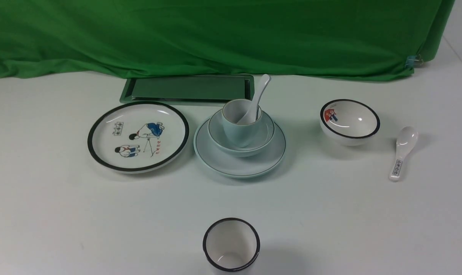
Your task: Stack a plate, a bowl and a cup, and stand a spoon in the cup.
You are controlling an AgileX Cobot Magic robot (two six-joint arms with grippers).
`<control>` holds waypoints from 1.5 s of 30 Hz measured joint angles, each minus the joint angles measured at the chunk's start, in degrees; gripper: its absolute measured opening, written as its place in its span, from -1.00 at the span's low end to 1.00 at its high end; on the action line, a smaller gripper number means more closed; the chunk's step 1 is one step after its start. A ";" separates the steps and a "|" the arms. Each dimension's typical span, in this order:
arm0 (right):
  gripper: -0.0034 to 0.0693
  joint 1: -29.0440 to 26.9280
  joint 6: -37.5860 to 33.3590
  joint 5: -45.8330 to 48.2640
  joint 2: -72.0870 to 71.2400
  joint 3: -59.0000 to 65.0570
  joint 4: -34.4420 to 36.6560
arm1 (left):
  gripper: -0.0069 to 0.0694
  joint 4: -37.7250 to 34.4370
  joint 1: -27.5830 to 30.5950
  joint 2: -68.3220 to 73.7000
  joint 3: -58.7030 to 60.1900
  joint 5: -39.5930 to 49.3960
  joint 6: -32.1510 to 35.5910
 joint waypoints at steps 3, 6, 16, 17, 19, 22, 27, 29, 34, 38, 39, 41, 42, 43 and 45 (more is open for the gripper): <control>-0.60 0.00 0.00 0.00 0.00 0.00 0.00 | -0.90 -7.01 0.00 -7.53 7.27 6.49 4.41; -0.57 0.00 0.00 0.00 0.00 0.00 0.04 | -0.90 -13.52 0.00 -14.83 14.86 9.50 9.71; -0.50 0.00 0.00 0.01 0.00 0.00 0.15 | -0.90 -21.74 -1.46 -32.98 35.07 6.80 16.51; -0.50 0.00 0.00 0.01 0.00 0.00 0.15 | -0.90 -21.74 -1.46 -33.19 35.13 7.04 16.51; -0.47 0.00 0.00 -0.10 0.00 0.00 0.15 | -0.90 -23.63 -3.17 -35.14 35.31 10.30 18.06; -0.45 0.00 0.00 -0.10 0.00 0.00 0.17 | -0.90 -27.19 -3.37 -35.56 35.38 15.00 21.17; -0.41 0.00 0.00 -0.09 0.00 0.00 0.21 | -0.90 -32.70 -3.37 -35.56 35.38 21.93 26.09; -0.40 0.00 0.04 -0.09 0.00 0.00 0.21 | -0.90 -36.19 -3.37 -35.56 35.38 26.02 29.43; -0.37 0.00 0.04 -0.09 0.00 0.00 0.21 | -0.90 -42.98 -3.37 -35.56 35.44 35.98 33.23; -0.36 0.00 0.04 -0.09 0.00 0.00 0.21 | -0.90 -44.20 -3.37 -35.56 35.44 36.88 33.56; -0.36 0.00 0.04 -0.09 0.00 0.00 0.21 | -0.90 -44.45 -3.37 -35.56 35.44 36.81 33.56; -0.36 0.00 0.04 -0.04 0.00 0.00 0.21 | -0.90 -44.71 -3.37 -35.56 35.44 35.94 33.61; -0.36 0.00 0.04 -0.04 0.00 0.00 0.21 | -0.90 -44.89 -3.37 -35.56 35.44 35.59 33.61; -0.36 0.00 0.04 -0.04 0.00 0.00 0.21 | -0.90 -44.97 -3.37 -35.56 35.44 35.27 33.73; -0.34 0.00 0.04 -0.04 0.00 0.00 0.21 | -0.90 -45.10 -3.37 -35.56 35.44 35.09 33.75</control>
